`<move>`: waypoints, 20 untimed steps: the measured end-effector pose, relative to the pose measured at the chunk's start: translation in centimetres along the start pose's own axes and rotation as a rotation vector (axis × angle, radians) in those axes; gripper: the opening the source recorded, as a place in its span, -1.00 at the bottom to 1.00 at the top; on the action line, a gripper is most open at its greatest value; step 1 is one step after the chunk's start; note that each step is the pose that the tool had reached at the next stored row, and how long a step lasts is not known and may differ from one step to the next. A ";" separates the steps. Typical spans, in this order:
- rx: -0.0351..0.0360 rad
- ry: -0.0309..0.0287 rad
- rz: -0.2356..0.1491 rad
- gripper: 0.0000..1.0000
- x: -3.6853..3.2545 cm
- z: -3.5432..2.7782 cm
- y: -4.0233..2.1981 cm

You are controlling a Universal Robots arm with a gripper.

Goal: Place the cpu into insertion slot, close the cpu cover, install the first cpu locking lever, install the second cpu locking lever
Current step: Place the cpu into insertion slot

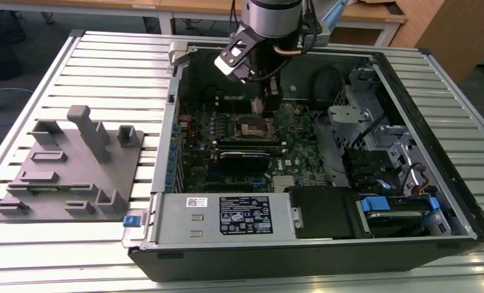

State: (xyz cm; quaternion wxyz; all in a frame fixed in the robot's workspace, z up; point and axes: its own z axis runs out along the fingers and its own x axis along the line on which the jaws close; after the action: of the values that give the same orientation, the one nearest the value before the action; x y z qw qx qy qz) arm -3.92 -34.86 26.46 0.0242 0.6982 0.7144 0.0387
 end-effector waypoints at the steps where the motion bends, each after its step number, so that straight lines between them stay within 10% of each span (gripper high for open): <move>1: -0.0001 0.0001 0.000 0.08 0.01 0.04 -0.02; 20: -0.0004 -0.0001 0.000 0.08 0.01 0.39 -0.28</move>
State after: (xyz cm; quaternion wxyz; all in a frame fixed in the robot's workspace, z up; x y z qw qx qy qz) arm -4.17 -34.84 26.05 0.0244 0.6983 0.7143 0.0388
